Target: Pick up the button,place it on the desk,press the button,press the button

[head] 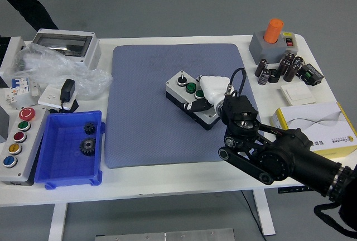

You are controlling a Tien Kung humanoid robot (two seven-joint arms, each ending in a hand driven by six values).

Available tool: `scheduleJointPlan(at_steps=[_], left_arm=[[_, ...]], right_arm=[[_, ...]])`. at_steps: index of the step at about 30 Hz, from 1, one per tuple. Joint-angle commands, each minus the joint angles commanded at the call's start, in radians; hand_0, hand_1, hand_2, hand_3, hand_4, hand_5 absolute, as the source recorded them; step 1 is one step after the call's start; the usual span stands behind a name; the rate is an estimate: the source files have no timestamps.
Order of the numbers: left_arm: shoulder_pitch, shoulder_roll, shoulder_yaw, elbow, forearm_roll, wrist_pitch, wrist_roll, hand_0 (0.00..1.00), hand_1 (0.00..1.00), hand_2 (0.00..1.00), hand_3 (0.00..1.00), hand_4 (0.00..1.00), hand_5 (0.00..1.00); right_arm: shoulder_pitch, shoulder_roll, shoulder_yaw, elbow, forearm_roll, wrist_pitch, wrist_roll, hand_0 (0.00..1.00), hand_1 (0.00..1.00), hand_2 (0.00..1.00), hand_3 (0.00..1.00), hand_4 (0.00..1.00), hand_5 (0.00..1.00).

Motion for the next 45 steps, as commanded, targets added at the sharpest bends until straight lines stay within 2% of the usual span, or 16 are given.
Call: scheduleJointPlan(at_steps=[5, 6, 11, 12, 16, 23, 26, 29, 31, 35, 39, 45], left_arm=[[0.0, 0.001, -0.002, 0.0, 0.001, 0.001, -0.001, 0.612, 0.621, 0.593, 0.61, 0.604, 0.354], [-0.001, 0.001, -0.002, 0.0, 0.001, 0.001, -0.001, 0.611, 0.621, 0.593, 0.61, 0.602, 0.357], [-0.001, 0.0, -0.005, 0.0, 0.003, 0.002, -0.002, 0.611, 0.621, 0.593, 0.61, 0.602, 0.357], [-0.001, -0.001, -0.005, 0.0, 0.003, 0.002, -0.002, 0.612, 0.621, 0.593, 0.611, 0.599, 0.356], [0.0, -0.001, -0.003, 0.0, 0.001, 0.002, -0.002, 0.612, 0.621, 0.593, 0.611, 0.599, 0.356], [0.001, -0.002, 0.002, 0.0, -0.002, 0.003, -0.003, 0.612, 0.621, 0.593, 0.611, 0.597, 0.359], [0.001, -0.003, 0.003, 0.0, -0.003, 0.004, -0.003, 0.612, 0.621, 0.594, 0.613, 0.595, 0.365], [0.0, -0.003, 0.003, 0.0, -0.002, 0.004, -0.003, 0.612, 0.621, 0.594, 0.613, 0.595, 0.365], [0.0, -0.003, 0.004, 0.0, -0.003, 0.004, -0.003, 0.611, 0.621, 0.594, 0.613, 0.594, 0.369], [0.0, -0.003, 0.006, 0.0, -0.003, 0.005, -0.004, 0.611, 0.621, 0.594, 0.613, 0.594, 0.369], [0.002, -0.004, 0.007, 0.0, -0.005, 0.006, -0.004, 0.611, 0.621, 0.595, 0.613, 0.59, 0.377], [0.004, -0.003, 0.014, 0.0, -0.009, 0.007, -0.004, 0.611, 0.621, 0.595, 0.613, 0.589, 0.379]], right_arm=[[0.002, -0.013, -0.021, 0.022, 0.019, -0.02, 0.0, 0.184, 0.424, 0.406, 0.395, 0.71, 0.236], [0.002, -0.017, -0.025, 0.027, 0.024, -0.025, 0.0, 0.208, 0.431, 0.385, 0.338, 0.675, 0.093], [0.01, -0.037, -0.046, 0.048, 0.051, -0.05, 0.0, 0.208, 0.431, 0.385, 0.338, 0.675, 0.093], [0.012, -0.041, -0.051, 0.051, 0.057, -0.055, 0.0, 0.237, 0.441, 0.386, 0.331, 0.632, 0.045], [0.026, -0.062, -0.085, 0.065, 0.076, -0.089, 0.032, 0.237, 0.441, 0.386, 0.331, 0.632, 0.045], [0.068, -0.103, -0.197, 0.097, 0.084, -0.171, 0.158, 0.25, 0.446, 0.383, 0.325, 0.656, 0.065], [0.094, -0.119, -0.253, 0.108, 0.087, -0.214, 0.225, 0.26, 0.456, 0.376, 0.319, 0.636, 0.044], [0.12, -0.129, -0.301, 0.106, 0.103, -0.243, 0.296, 0.26, 0.456, 0.376, 0.319, 0.636, 0.044], [0.14, -0.134, -0.333, 0.1, 0.104, -0.257, 0.347, 0.273, 0.468, 0.371, 0.318, 0.608, 0.009], [0.172, -0.135, -0.391, 0.072, 0.077, -0.27, 0.439, 0.273, 0.468, 0.371, 0.318, 0.608, 0.009], [0.186, -0.131, -0.399, 0.016, 0.043, -0.282, 0.531, 0.283, 0.474, 0.366, 0.318, 0.603, 0.002], [0.2, -0.126, -0.426, -0.04, 0.034, -0.293, 0.613, 0.322, 0.488, 0.369, 0.322, 0.602, 0.002]])
